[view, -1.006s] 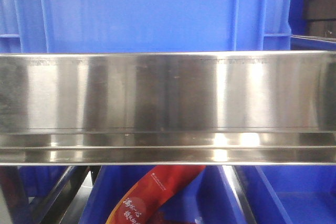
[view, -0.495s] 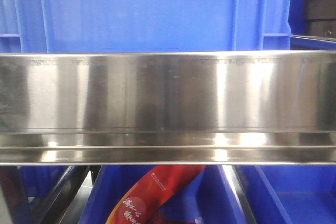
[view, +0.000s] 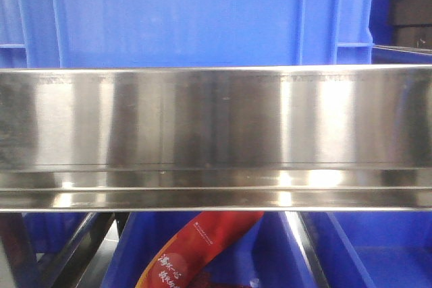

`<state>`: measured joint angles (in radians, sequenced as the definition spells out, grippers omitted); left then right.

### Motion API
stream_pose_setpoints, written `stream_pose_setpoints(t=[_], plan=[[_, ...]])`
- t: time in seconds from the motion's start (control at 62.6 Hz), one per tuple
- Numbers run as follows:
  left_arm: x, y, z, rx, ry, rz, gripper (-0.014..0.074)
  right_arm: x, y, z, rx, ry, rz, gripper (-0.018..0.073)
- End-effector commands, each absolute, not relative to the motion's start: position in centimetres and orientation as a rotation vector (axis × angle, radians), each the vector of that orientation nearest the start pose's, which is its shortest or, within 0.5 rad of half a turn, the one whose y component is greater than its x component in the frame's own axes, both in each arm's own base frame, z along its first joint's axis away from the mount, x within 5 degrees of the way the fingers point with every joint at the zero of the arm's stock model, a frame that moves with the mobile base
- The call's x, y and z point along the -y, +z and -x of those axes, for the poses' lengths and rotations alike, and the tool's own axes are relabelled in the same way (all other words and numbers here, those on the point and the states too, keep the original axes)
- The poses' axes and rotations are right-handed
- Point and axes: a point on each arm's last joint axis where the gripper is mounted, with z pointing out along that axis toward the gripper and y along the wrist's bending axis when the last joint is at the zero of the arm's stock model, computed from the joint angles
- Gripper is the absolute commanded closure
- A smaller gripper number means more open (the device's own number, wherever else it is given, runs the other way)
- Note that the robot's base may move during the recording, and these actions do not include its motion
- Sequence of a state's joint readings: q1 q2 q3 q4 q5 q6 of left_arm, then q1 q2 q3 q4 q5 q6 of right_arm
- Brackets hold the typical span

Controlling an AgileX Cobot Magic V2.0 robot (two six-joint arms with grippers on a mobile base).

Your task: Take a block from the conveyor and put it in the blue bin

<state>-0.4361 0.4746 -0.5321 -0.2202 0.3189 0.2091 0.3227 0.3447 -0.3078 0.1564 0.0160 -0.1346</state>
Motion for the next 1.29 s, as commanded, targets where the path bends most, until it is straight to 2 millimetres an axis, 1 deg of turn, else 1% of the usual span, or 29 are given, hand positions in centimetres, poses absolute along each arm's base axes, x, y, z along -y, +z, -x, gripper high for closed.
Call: stream_pose_setpoints(t=[0.0,0.064,0.176,0.271,0.303,0.367,0.479,0.766,1.277], plan=[[4.8,33.1,-8.8,-1.677,-0.383,-0.413,0.0707,-1.7,27.5,-7.7,-1.513,0.203,0.146,0.0721],[4.8,33.1,-8.8,-1.677,-0.383,-0.413,0.0707,-1.1,26.2,-7.1,-1.505,0.152,0.09,0.0721],[4.8,33.1,-8.8,-1.677,-0.383,-0.413,0.0707,-0.6,24.0,-6.2,-1.505,0.099,0.039,0.0721],[4.8,33.1,-8.8,-1.677,-0.383,-0.413,0.0707,-0.4,22.0,-5.5,-1.501,0.113,0.008,0.0721],[4.8,33.1,-8.8,-1.677,-0.383,-0.413,0.0707,-0.4,21.0,-5.6,-1.525,0.124,-0.002,0.0721],[4.8,33.1,-8.8,-1.677,-0.383,-0.413,0.0707,-0.4,21.3,-5.6,-1.485,0.127,-0.004,0.0721],[4.7,33.1,-8.8,-1.674,-0.384,-0.413,0.0707,-0.5,21.2,-5.6,-1.493,0.071,0.057,0.0721],[4.7,33.1,-8.8,-1.674,-0.384,-0.413,0.0707,-0.5,20.8,-5.6,-1.536,0.072,0.058,0.0721],[4.7,33.1,-8.8,-1.674,-0.384,-0.413,0.0707,-0.5,21.0,-5.6,-1.519,0.072,0.057,0.0721]])
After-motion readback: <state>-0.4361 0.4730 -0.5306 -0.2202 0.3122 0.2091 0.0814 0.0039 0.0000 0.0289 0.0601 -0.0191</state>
